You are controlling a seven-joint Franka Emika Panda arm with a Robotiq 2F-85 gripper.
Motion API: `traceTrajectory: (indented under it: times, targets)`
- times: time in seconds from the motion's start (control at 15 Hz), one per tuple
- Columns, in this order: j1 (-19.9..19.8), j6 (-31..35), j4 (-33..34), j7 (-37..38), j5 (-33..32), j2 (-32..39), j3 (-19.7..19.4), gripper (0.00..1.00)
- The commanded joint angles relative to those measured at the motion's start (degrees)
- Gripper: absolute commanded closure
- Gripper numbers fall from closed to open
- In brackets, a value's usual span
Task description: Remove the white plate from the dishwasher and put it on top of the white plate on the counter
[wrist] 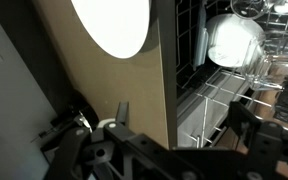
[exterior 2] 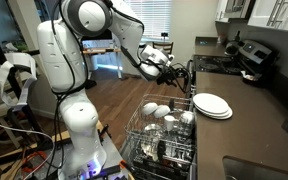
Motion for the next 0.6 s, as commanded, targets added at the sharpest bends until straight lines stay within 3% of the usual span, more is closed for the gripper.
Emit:
traceTrajectory:
  times: [0.0, 0.33, 0.47, 0.53]
  targets:
    - [-0.4, 6.4, -1.7, -0.7, 1.7, -2.2, -0.3, 0.0]
    - [-0.9, 13.2, -3.6, -4.4, 10.2, -1.2, -1.3, 0.0]
    - [-0.8, 13.3, -5.1, -7.3, 15.6, -0.8, -1.6, 0.0]
    - [-0.4, 10.0, -5.7, -8.3, 17.2, -1.2, -1.4, 0.0]
